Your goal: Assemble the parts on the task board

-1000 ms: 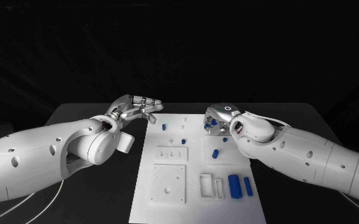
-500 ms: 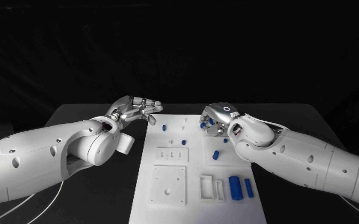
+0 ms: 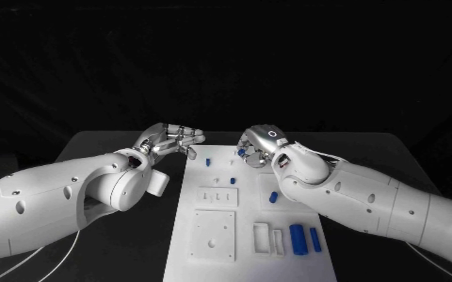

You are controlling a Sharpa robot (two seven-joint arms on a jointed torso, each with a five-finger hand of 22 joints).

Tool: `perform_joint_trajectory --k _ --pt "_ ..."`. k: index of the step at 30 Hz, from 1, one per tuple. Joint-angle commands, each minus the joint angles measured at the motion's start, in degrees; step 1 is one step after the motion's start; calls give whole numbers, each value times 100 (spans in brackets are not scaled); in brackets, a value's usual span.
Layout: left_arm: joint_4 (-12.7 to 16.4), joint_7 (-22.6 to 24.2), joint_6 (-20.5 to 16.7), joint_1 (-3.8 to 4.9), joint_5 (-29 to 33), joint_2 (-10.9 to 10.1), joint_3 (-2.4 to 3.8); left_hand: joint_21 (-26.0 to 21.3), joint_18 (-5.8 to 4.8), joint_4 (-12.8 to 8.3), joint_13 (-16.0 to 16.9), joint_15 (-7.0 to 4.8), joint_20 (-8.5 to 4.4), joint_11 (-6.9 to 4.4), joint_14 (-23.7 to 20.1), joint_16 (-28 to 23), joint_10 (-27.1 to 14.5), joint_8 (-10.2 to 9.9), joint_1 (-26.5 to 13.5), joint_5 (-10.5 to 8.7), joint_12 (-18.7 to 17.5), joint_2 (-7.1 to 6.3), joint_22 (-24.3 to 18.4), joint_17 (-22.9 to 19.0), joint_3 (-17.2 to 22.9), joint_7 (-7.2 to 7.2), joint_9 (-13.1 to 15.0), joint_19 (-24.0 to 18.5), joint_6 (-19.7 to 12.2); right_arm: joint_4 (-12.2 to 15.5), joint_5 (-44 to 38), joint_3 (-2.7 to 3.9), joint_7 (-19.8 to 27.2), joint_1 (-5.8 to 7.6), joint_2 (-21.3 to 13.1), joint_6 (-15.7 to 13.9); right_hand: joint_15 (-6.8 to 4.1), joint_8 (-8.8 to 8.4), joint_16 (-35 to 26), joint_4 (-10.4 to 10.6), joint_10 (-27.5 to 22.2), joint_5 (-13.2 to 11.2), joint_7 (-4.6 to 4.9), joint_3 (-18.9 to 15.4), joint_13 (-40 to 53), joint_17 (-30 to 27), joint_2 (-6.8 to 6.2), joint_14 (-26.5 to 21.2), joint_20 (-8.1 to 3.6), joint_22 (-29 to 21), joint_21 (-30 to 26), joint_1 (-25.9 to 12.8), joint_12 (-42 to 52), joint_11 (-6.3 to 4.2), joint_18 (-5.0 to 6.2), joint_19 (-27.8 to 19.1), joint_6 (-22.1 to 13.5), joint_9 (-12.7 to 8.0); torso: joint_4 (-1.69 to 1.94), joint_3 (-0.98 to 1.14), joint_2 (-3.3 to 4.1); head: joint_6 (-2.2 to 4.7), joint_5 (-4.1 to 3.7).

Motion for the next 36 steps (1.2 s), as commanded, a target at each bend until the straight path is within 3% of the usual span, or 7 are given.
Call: perform_joint_trajectory --k 1,7,17,20,26,36 --pt "4 25 76 13 -18 15 6 22 113 2 8 23 37 9 -20 17 -47 -24 -46 -17 -15 -8 6 -7 -35 -13 1 -2 -41 -131 -132 3 -86 5 116 -117 -41 5 21 -4 162 -8 13 15 144 -10 47 16 -23 20 -43 63 22 -105 13 62 26 164 38 -23 16 4 19" --pt "10 17 76 14 -18 26 6 36 117 -2 7 25 39 12 -25 16 -55 -23 -45 -18 -16 -11 16 -13 -38 -12 1 -5 -42 -318 -139 3 -60 8 299 -134 -39 5 21 -8 159 -10 14 15 140 -13 50 15 -23 48 -56 65 23 -103 12 72 24 161 87 -37 51 60 -19" --pt "31 10 75 33 -18 29 6 40 119 -4 8 25 40 13 -24 16 -61 -24 -42 -19 -15 -12 18 -16 -36 -11 0 -6 -47 -476 -147 3 -49 9 418 -110 -39 1 23 -30 160 -21 16 0 128 -24 64 16 -23 186 -171 64 18 -103 9 117 30 145 133 -57 98 50 -12" --pt "40 8 76 41 -18 26 6 40 119 -4 8 25 40 13 -24 16 -61 -24 -42 -19 -15 -12 18 -16 -36 -11 0 -6 -47 -516 -160 3 -54 9 439 -93 -39 1 23 -30 160 -21 16 0 128 -24 64 16 -23 186 -171 64 18 -103 9 117 30 145 125 -57 101 43 -4" --pt "49 -2 77 53 -18 13 6 40 119 -4 8 25 40 13 -24 16 -61 -24 -42 -19 -15 -12 18 -16 -36 -11 0 -6 -47 -549 -230 2 -112 9 435 -71 -42 5 24 -33 162 -6 12 0 128 -24 60 15 -24 205 -196 60 22 -105 10 117 30 144 142 -60 121 39 -22" --pt "36 -6 77 61 -18 2 6 40 119 -4 8 25 40 13 -24 16 -61 -24 -42 -19 -15 -12 18 -16 -36 -11 0 -6 -47 -433 -315 3 -191 8 365 -166 -48 5 30 -48 176 -3 7 21 131 -22 51 12 -29 317 -266 48 21 -109 9 152 47 139 142 -55 135 51 -13"
